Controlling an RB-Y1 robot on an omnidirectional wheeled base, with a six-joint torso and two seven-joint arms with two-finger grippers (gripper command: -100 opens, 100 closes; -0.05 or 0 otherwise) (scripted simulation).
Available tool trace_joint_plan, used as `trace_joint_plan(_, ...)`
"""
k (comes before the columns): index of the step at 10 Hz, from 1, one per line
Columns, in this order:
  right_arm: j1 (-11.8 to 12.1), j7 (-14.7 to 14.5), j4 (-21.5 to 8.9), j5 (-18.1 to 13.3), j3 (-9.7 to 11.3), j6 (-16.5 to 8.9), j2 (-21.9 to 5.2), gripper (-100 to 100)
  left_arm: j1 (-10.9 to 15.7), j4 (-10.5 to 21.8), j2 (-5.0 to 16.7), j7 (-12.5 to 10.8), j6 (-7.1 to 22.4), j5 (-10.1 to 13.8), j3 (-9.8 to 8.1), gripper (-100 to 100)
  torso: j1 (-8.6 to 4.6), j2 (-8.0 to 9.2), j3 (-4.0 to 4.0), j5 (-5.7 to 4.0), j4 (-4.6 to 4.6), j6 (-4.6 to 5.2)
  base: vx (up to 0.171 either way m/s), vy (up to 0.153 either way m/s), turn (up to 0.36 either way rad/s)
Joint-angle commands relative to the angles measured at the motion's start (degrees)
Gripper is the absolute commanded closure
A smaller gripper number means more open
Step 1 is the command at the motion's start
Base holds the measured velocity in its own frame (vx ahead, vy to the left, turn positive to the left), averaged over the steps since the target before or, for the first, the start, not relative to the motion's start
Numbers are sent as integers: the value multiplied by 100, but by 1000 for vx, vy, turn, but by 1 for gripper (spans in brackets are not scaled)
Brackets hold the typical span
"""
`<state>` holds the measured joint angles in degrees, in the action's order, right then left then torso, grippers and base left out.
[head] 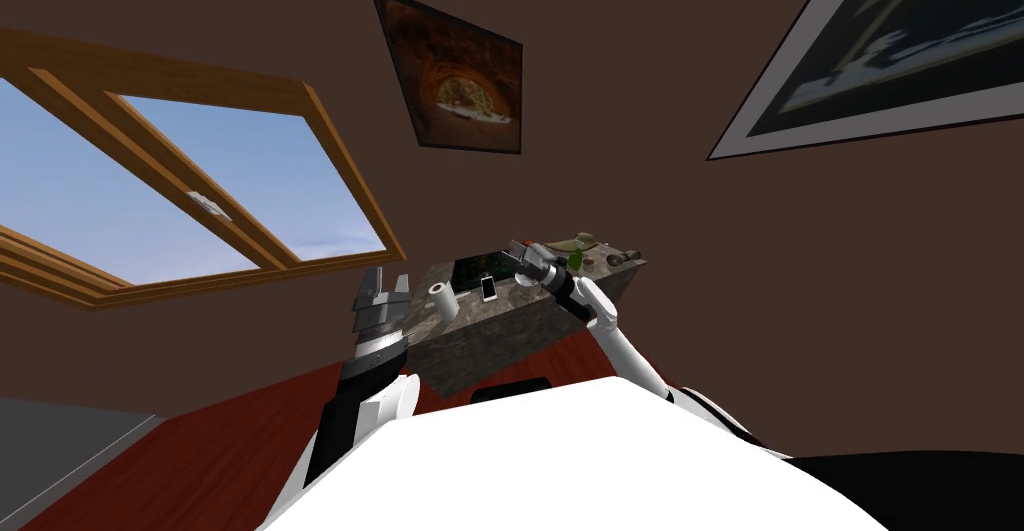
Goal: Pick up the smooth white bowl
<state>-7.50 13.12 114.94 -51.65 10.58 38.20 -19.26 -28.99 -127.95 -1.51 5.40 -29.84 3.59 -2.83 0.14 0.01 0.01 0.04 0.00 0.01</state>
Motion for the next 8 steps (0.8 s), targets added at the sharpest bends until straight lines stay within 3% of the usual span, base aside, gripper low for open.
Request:
trace_joint_plan(1, -286, 21, -261, -286, 180, 146, -154, -100, 0, 0, 0, 0, 0, 0, 0, 0, 0, 0, 0, 0, 0, 0, -24, 52, -38)
trace_joint_plan(3, -361, 21, -261, -506, 180, 146, -154, -100, 0, 0, 0, 0, 0, 0, 0, 0, 5, 2, 1, 1, 1, 0, -17, 38, -8)
trace_joint_plan(4, -635, 42, -468, -722, 370, 240, -300, -100, 0, 0, 0, 0, 0, 0, 0, 0, -3, 0, 0, 0, 0, 1, -12, 29, -35)
trace_joint_plan(5, -654, 42, -468, -899, 370, 240, -300, -100, 0, 0, 0, 0, 0, 0, 0, 0, -2, -1, -1, -1, 0, 0, -17, 33, -20)
trace_joint_plan(6, -887, 59, -684, -1085, 570, 332, -457, -100, 0, 0, 0, 0, 0, 0, 0, 0, -3, 0, 0, 0, 0, 1, -25, 51, -34)
trace_joint_plan(7, -947, 59, -684, -1252, 570, 332, -457, -100, 0, 0, 0, 0, 0, 0, 0, 0, 3, 2, 1, 1, 0, 0, -17, 44, -19)
trace_joint_plan(8, -1177, 71, -879, -1468, 778, 423, -621, -100, 0, 0, 0, 0, 0, 0, 0, 0, 3, 1, 1, 1, 0, 0, -15, 43, -25)
